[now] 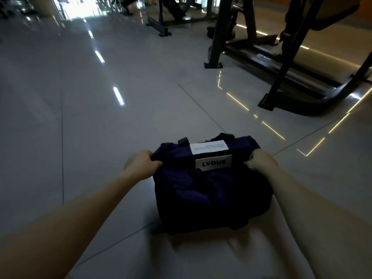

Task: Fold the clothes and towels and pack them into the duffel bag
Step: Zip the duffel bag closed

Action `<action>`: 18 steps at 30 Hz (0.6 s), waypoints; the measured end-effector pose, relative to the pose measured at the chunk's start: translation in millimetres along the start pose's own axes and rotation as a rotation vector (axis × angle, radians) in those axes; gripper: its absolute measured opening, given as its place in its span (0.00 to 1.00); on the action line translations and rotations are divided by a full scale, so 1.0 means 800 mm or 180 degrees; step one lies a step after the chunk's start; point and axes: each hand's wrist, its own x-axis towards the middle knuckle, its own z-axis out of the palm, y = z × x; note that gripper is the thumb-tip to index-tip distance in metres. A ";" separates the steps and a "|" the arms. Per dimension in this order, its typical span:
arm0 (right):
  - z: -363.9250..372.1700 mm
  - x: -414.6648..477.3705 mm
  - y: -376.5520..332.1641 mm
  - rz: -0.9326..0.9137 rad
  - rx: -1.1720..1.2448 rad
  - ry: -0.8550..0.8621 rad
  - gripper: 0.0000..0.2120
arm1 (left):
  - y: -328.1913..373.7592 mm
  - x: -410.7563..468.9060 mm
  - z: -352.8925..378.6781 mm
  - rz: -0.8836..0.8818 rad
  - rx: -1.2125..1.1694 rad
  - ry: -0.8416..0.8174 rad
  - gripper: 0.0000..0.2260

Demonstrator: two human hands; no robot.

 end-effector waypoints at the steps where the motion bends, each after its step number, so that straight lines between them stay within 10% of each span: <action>1: 0.004 0.000 -0.003 -0.0049 -0.0030 -0.0011 0.10 | -0.001 0.009 -0.011 0.0013 0.0027 0.0052 0.09; 12: -0.019 -0.009 -0.105 -0.1311 -0.0145 0.1742 0.09 | -0.058 0.096 -0.079 -0.0339 0.0216 0.0976 0.12; 18: 0.011 0.023 -0.109 -0.1115 -0.0187 0.1299 0.13 | -0.068 0.118 -0.078 -0.0570 0.0016 0.0190 0.12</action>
